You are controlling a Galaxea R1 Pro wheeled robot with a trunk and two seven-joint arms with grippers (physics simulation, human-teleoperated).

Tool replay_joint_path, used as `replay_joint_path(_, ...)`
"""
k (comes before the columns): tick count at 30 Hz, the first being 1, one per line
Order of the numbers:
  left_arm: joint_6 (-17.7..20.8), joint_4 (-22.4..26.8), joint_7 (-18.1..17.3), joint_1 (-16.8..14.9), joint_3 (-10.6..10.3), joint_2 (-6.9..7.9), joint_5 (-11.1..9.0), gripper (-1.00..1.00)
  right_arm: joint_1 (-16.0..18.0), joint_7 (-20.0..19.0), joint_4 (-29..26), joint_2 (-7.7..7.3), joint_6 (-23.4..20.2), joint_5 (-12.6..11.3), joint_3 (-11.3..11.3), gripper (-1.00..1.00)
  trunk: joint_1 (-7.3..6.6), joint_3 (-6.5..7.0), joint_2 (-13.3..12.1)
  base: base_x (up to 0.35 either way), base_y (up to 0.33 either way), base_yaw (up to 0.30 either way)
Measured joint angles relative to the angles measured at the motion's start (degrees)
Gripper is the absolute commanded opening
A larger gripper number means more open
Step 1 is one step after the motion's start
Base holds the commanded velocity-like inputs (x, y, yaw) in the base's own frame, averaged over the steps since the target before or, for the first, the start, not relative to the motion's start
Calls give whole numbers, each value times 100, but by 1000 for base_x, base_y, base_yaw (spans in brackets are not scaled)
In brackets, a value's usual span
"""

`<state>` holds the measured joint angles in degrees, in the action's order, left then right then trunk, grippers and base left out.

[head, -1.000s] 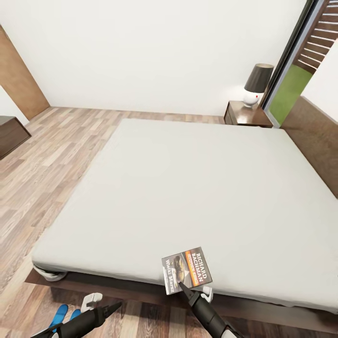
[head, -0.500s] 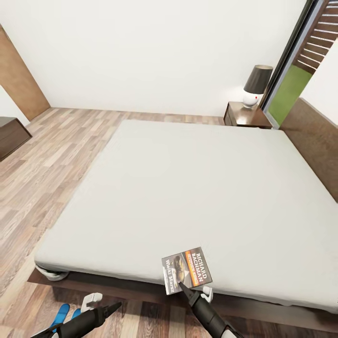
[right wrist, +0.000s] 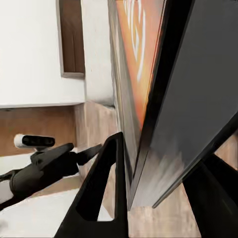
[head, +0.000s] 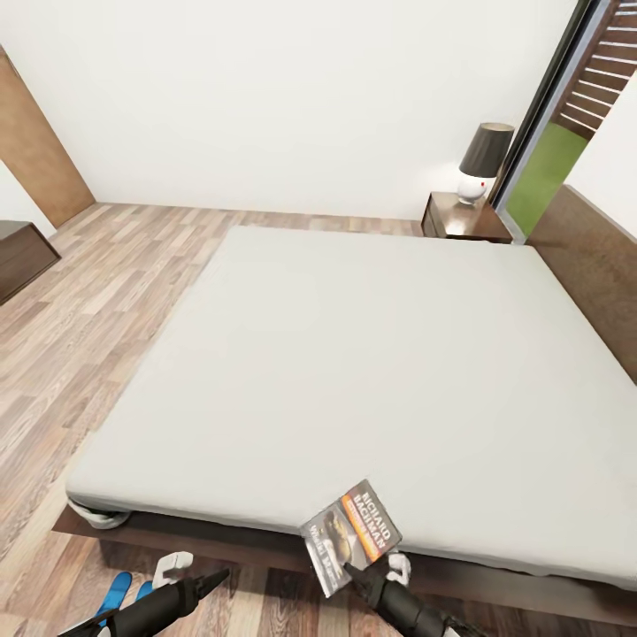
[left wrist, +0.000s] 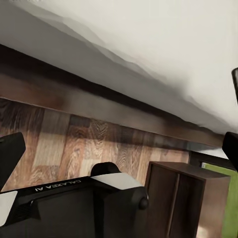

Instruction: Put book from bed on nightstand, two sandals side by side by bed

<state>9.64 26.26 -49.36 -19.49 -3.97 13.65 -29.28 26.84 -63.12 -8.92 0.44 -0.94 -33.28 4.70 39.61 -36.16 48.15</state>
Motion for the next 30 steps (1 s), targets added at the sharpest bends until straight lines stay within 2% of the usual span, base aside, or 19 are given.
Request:
replay_joint_path(1,0,0,0,0,0,0,0,100,-1,-25,3,-376,-11,467,31,-100,0,0,0,0,0,0)
replay_joint_path(2,0,0,0,1,0,0,0,100,4,-44,-11,-512,-17,495,-152,-100,0,1,0,0,0,0)
replay_joint_path(3,0,0,0,1,0,0,2,100,1,-199,-8,-715,-29,656,-72,-100,0,0,0,0,0,0)
replay_joint_path(5,-1,0,0,0,-5,0,6,100,3,-739,-14,-957,-45,741,-91,-100,0,1,0,0,0,0)
replay_joint_path(7,-1,-1,0,0,-8,0,8,100,3,-1551,-8,-1104,-47,806,-63,-100,0,1,0,0,0,0)
replay_joint_path(9,-1,-1,0,0,-9,0,9,100,3,-1961,-1,-1162,-51,834,-73,-100,0,1,0,0,0,0)
replay_joint_path(12,-1,-1,0,0,-9,-15,9,100,3,-2180,8,-1195,-49,841,-76,-100,0,1,0,0,0,0)
replay_joint_path(17,-1,-7,0,0,-9,-75,17,100,3,-2256,18,-1246,-48,841,-80,-100,0,1,0,0,0,0)
replay_joint_path(23,-1,-10,0,0,-9,-87,18,100,3,-2262,34,-1253,-31,840,-80,-100,0,11,0,0,0,0)
replay_joint_path(30,-1,-10,0,0,-9,-88,18,100,3,-2267,294,-1255,-29,839,-81,-100,0,70,0,0,0,0)
